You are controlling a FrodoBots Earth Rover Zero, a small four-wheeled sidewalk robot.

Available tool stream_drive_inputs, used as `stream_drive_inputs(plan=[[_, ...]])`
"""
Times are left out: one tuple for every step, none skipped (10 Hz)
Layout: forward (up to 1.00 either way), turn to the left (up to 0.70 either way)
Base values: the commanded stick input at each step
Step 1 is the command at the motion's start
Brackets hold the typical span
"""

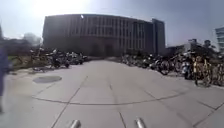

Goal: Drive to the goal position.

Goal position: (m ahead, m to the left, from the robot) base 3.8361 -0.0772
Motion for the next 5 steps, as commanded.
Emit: stream_drive_inputs(plan=[[1.00, 0.00], [1.00, 0.00], [1.00, 0.00], [1.00, 0.00], [1.00, 0.00]])
